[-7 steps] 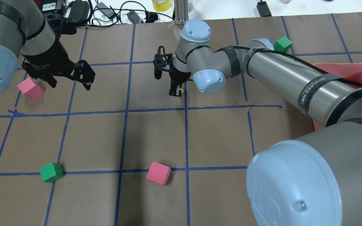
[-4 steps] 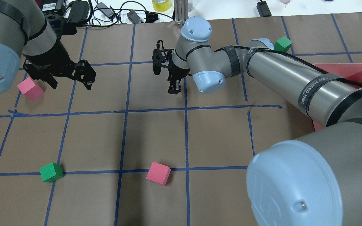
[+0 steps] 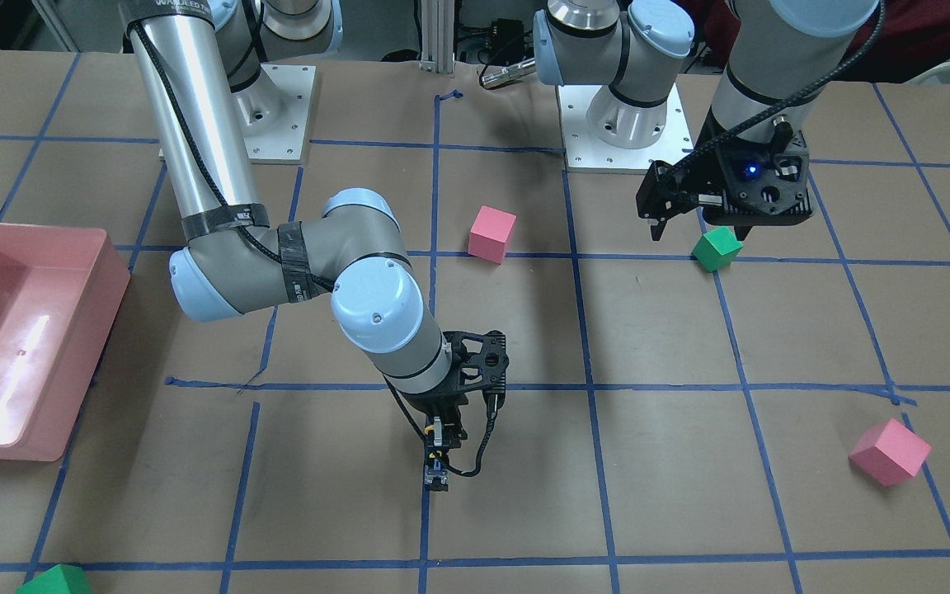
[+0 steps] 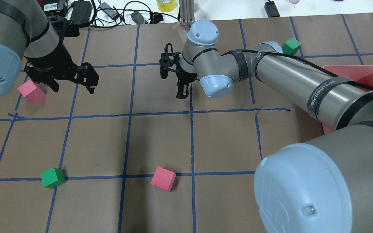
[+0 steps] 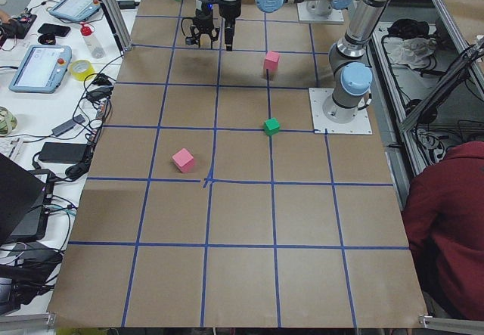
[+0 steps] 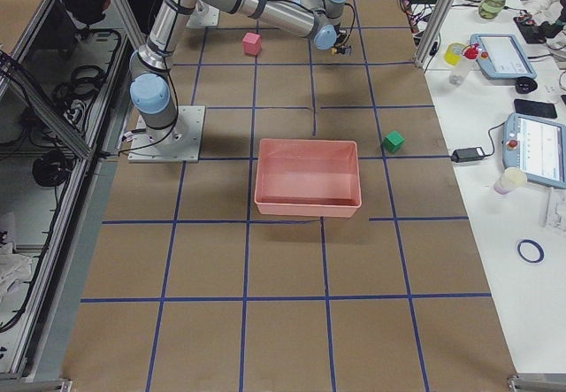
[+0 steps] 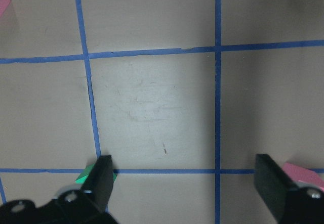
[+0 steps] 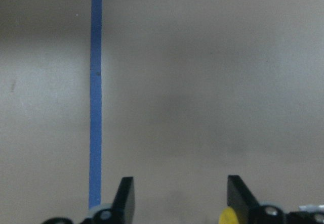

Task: Align button upright
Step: 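Lower the held button toward the table with the right gripper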

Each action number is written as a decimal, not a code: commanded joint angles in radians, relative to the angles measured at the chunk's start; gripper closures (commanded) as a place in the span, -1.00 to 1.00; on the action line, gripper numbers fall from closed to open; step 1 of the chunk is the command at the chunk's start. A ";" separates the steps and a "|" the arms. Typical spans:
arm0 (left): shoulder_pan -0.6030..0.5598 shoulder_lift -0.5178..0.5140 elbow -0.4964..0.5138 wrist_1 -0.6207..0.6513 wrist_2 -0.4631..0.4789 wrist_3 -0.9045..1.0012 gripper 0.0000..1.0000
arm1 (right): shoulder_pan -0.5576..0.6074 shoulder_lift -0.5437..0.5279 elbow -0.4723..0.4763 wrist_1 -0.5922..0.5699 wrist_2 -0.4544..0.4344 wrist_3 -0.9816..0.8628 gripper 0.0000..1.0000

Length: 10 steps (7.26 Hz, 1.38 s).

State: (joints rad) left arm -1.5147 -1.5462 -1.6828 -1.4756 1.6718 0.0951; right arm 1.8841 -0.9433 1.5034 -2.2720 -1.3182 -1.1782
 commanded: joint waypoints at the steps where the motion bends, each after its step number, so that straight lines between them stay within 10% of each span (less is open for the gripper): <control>1: 0.001 0.000 0.000 -0.002 0.000 0.000 -1.00 | 0.000 -0.002 -0.011 0.003 -0.009 0.110 -1.00; 4: -0.001 0.000 -0.003 -0.003 -0.003 0.000 -1.00 | 0.000 -0.002 -0.053 0.162 -0.029 0.213 -1.00; 8: -0.001 0.000 -0.006 -0.005 -0.004 0.000 -1.00 | 0.009 0.017 -0.069 0.128 0.059 -0.294 -0.77; 10: 0.001 0.000 -0.012 -0.005 -0.004 0.000 -1.00 | 0.009 0.029 -0.069 0.111 0.048 -0.367 -1.00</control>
State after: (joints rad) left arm -1.5153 -1.5462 -1.6904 -1.4802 1.6675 0.0952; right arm 1.8925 -0.9207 1.4346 -2.1515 -1.2690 -1.5159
